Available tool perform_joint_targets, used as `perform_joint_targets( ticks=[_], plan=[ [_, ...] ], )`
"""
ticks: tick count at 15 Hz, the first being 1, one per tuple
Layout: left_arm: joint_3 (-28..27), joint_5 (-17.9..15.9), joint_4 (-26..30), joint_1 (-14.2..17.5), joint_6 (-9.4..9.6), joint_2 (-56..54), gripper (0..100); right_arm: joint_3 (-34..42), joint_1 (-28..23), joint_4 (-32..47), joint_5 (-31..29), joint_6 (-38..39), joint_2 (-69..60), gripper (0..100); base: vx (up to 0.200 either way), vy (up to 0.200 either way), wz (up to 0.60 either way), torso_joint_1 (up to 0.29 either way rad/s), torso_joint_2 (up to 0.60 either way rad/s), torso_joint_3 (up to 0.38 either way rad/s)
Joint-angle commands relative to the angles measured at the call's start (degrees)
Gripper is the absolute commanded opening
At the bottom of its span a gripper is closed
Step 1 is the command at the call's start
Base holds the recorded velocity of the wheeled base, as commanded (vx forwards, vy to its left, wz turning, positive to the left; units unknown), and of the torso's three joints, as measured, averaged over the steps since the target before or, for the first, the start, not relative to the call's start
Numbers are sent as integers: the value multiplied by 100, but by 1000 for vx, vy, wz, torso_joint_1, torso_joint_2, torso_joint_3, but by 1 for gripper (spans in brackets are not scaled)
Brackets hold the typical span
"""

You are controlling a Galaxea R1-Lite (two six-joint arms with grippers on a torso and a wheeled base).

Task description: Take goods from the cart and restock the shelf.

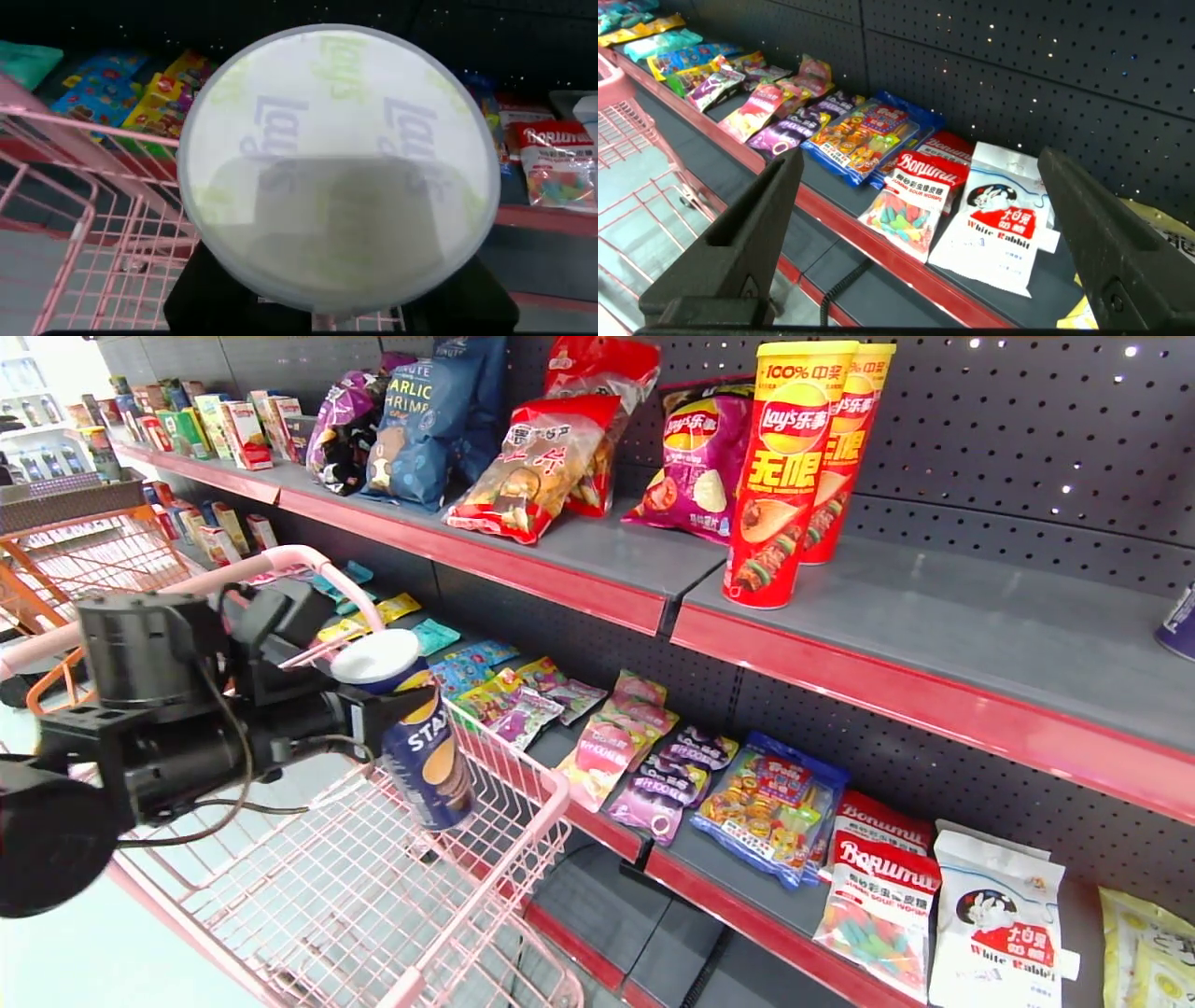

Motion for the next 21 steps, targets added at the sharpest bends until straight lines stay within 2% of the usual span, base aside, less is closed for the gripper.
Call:
perform_joint_targets(
  ticks=[1,3,5,6,7,9,10,11,13,21],
  plan=[
    [74,159,1704,49,-11,-2480,0,0,1,-1,2,10,7,100,0,0,0,0,0,0],
    [136,97,2750,40,6,-3702,0,0,1,-1,-7,1,7,100,0,0,0,0,0,0],
    [312,220,3436,58,33,-4660,0,0,1,-1,-25,-8,7,100,0,0,0,0,0,0],
    [400,299,3480,67,41,-4845,0,0,1,-1,-34,-8,7,100,0,0,0,0,0,0],
    [760,677,3506,58,41,-5469,0,0,1,-1,-34,-8,7,100,0,0,0,71,-237,-144],
    [1155,915,3515,76,68,-6005,0,0,1,-1,-34,1,7,100,0,0,0,129,-393,-266],
    [1340,1161,3603,76,252,-6312,0,0,1,-1,-42,1,7,100,0,0,0,149,-481,-320],
    [1419,1213,3805,76,384,-6559,0,0,1,-1,-42,1,7,100,0,0,0,183,-505,-330],
    [1437,1222,4016,93,393,-6726,0,0,1,-1,-42,1,7,100,0,0,0,190,-542,-352],
    [1612,1222,4007,93,411,-6743,0,0,1,-1,-42,10,7,100,0,0,0,221,-560,-341]
  ],
)
